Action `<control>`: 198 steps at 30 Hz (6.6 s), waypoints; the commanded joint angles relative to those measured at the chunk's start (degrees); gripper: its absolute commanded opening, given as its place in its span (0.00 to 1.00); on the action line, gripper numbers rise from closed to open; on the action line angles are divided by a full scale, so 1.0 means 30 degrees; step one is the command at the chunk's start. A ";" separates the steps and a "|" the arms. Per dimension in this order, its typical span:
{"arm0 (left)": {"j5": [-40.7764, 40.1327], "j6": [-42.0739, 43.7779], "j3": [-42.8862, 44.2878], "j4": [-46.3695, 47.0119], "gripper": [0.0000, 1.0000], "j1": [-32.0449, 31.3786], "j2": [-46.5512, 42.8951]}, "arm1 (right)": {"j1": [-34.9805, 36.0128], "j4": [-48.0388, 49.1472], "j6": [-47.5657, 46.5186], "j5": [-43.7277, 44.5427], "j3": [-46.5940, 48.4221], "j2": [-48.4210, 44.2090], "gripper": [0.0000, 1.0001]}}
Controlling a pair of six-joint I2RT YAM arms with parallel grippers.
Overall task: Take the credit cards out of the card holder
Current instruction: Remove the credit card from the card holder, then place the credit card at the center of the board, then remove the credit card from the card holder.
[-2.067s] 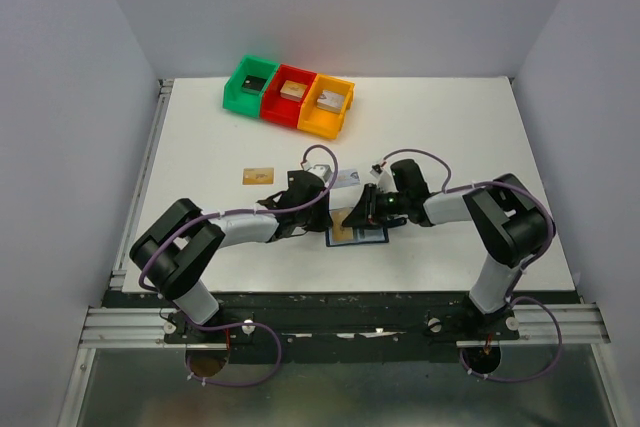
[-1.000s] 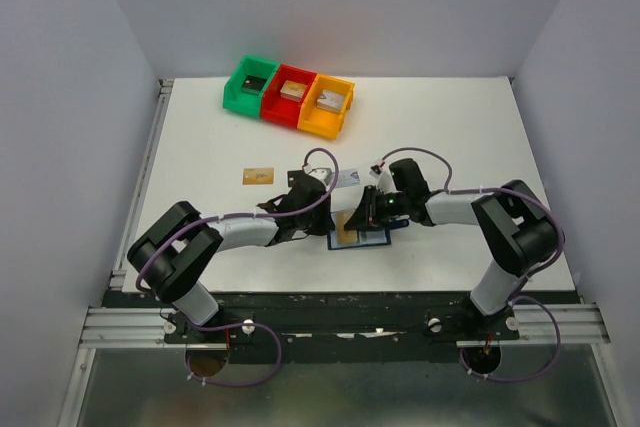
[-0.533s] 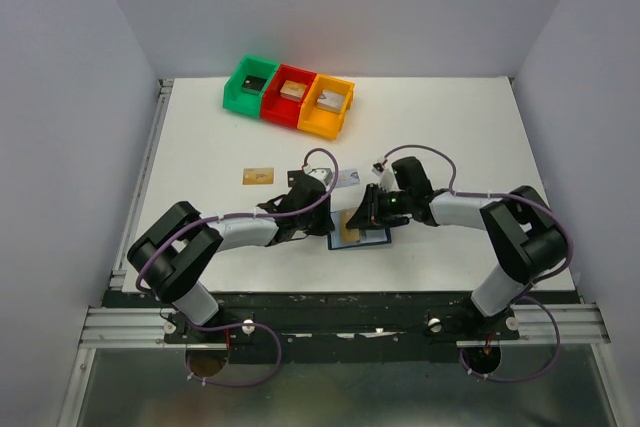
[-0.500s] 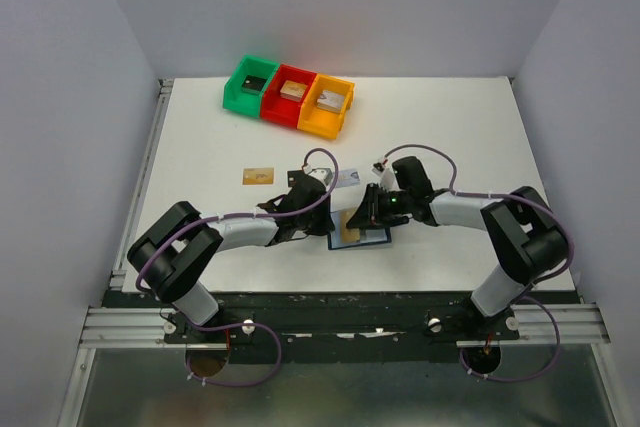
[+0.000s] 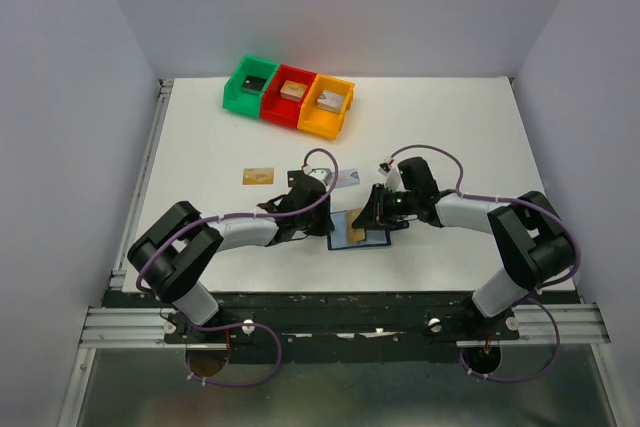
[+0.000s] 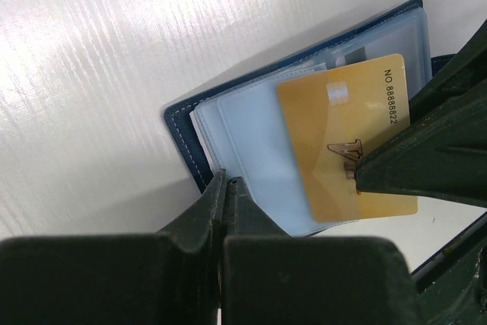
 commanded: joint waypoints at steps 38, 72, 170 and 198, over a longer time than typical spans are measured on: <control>-0.1257 0.0735 -0.0540 -0.0937 0.00 -0.1248 -0.1159 | -0.1136 -0.8174 -0.2826 0.6632 0.0701 -0.6817 0.00; 0.7179 -0.0438 -0.5226 0.9900 0.68 0.0481 -1.2409 | 0.0035 -0.1143 -0.2857 -0.6876 -0.0529 -1.1040 0.00; -0.7144 -1.2889 -0.8862 0.1740 0.75 1.1115 -0.9768 | 0.1471 -0.8493 -0.4586 0.5715 0.0467 -1.2417 0.65; 0.1143 -0.1025 -0.1214 -0.1204 0.78 0.2650 -0.5704 | -0.0842 -0.9873 -0.3092 1.2695 0.0935 -0.5329 0.63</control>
